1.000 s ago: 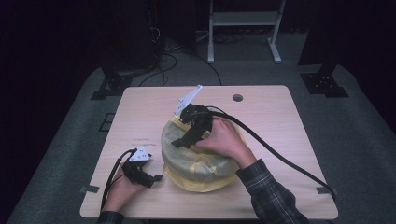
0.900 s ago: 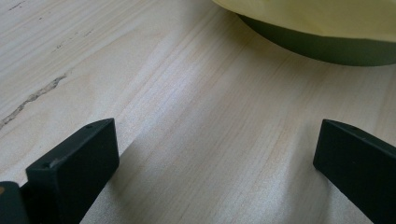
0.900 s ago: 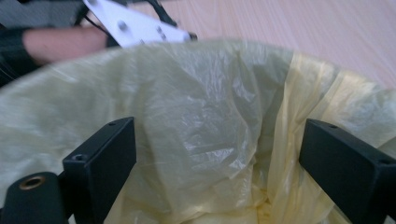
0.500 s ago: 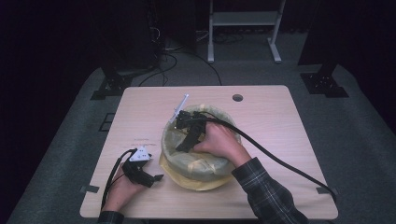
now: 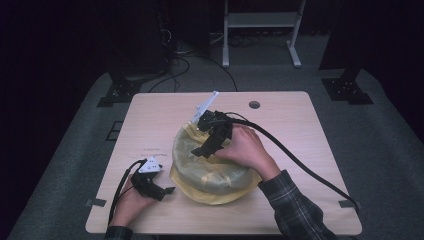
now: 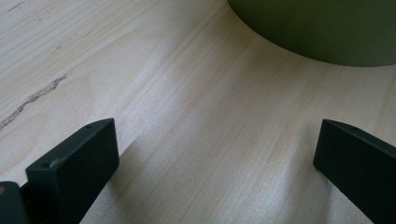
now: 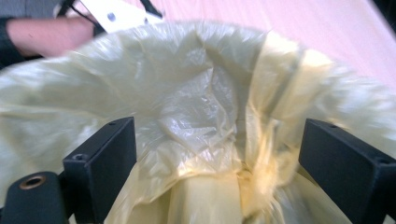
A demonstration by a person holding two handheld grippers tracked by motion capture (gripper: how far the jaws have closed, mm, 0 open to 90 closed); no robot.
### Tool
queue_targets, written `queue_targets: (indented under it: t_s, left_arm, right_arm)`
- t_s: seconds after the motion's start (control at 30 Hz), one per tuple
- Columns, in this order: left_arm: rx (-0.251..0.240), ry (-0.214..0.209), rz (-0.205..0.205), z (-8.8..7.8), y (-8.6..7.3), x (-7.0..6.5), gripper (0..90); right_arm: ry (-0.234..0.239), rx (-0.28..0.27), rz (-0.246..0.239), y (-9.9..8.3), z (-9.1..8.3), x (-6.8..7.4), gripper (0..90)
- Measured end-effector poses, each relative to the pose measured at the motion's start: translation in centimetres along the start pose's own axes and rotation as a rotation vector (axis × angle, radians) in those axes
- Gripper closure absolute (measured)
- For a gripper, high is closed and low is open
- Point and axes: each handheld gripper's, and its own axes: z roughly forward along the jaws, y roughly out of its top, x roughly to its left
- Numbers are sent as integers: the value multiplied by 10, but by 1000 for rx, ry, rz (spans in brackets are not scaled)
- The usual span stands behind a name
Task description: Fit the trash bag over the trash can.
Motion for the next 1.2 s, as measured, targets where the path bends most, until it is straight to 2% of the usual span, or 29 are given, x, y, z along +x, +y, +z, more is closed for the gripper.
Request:
queue_targets:
  t_s: [0.2, 0.27, 0.33, 0.4, 0.47, 0.63, 0.9, 1.0, 1.2]
  left_arm:
    - [0, 1, 0, 0, 0, 0, 0]
    - [1, 0, 2, 0, 0, 0, 0]
    - [1, 0, 2, 0, 0, 0, 0]
    - [1, -1, 2, 0, 0, 0, 0]
    - [1, -1, 2, 0, 0, 0, 0]
    - [1, 0, 2, 0, 0, 0, 0]
    - [0, 1, 0, 0, 0, 0, 0]
    - [0, 2, -1, 0, 0, 0, 0]
    - [2, 2, -1, 0, 0, 0, 0]
  right_arm:
    - [-4, -104, 6, -10, -32, 0, 100]
    - [-30, -120, 2, -16, -39, 0, 100]
    - [-21, -151, 15, -22, -46, -2, 100]
    - [-43, -155, 11, -29, -52, -3, 100]
    - [-39, -168, 21, -36, -57, -4, 100]
    - [-78, -193, 27, -57, -73, -1, 100]
    - [-115, -271, 83, -100, -101, -4, 100]
    - [-131, -283, 95, -116, -108, -2, 100]
    - [-146, -299, 130, -145, -113, 2, 100]
